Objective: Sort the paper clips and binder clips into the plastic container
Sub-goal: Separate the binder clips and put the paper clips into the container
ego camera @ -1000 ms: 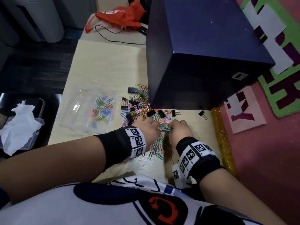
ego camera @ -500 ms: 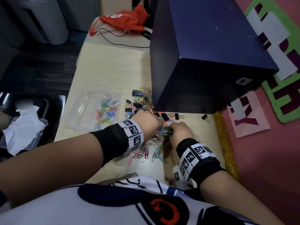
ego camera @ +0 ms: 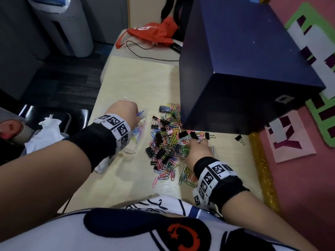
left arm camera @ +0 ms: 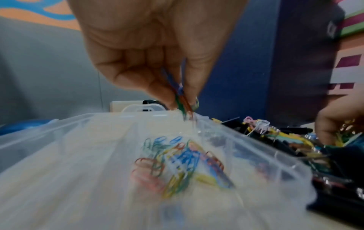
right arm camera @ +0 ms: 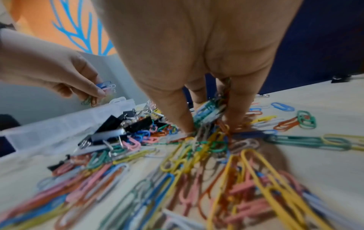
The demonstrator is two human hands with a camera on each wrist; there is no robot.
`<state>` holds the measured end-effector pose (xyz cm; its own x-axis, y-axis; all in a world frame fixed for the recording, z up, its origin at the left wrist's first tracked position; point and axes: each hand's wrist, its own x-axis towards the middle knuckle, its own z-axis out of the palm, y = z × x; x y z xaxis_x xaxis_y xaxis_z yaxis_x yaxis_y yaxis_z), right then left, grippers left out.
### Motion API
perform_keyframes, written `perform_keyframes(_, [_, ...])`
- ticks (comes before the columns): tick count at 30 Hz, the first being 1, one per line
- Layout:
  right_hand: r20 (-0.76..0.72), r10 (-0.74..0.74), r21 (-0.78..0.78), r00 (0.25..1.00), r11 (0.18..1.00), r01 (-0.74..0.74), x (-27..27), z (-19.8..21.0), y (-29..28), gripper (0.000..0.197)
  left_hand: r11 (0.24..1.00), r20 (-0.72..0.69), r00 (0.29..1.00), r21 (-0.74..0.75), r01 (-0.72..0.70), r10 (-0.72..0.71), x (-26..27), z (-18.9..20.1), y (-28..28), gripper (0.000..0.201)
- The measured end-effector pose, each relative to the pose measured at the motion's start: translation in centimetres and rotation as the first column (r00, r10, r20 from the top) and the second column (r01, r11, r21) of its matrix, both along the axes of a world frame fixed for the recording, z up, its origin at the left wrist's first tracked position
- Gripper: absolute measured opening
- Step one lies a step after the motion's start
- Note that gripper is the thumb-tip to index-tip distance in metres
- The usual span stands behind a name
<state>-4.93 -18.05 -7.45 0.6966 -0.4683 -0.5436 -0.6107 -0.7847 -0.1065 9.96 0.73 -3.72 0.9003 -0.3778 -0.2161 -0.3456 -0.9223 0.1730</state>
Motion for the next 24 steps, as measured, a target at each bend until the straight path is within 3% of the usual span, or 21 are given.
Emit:
perform_keyframes(4, [0.008, 0.111, -0.025, 0.994, 0.994, -0.111, -0.1, 0.4, -0.2, 0.048, 0.999, -0.088, 0.996, -0.009, -0.033, 0.032, 0.1, -0.6, 0.8, 0.032])
perform_keyframes(10, [-0.158, 0.221, -0.076, 0.962, 0.969, -0.235, 1.9, 2.3, -1.2, 0.038, 0.997, 0.006, 0.997, -0.042, -0.072, 0.072, 0.3, -1.1, 2.2, 0.021])
perform_keyframes(14, [-0.126, 0.308, -0.129, 0.943, 0.937, -0.323, 2.9, 4.4, -0.6, 0.031, 0.981, -0.042, 0.985, -0.093, -0.173, 0.169, 0.3, -1.9, 2.9, 0.015])
perform_keyframes(20, [0.179, 0.151, 0.147, 0.972, 0.973, -0.178, 4.4, 6.4, 1.6, 0.018, 0.974, -0.144, 0.975, -0.125, -0.19, 0.172, 0.0, -2.9, 2.8, 0.028])
perform_keyframes(24, [0.277, 0.069, 0.356, 0.959, 0.919, -0.169, 6.2, 5.8, 4.1, 0.016, 0.972, -0.172, 0.972, -0.143, -0.186, 0.16, -0.5, -3.1, 2.6, 0.029])
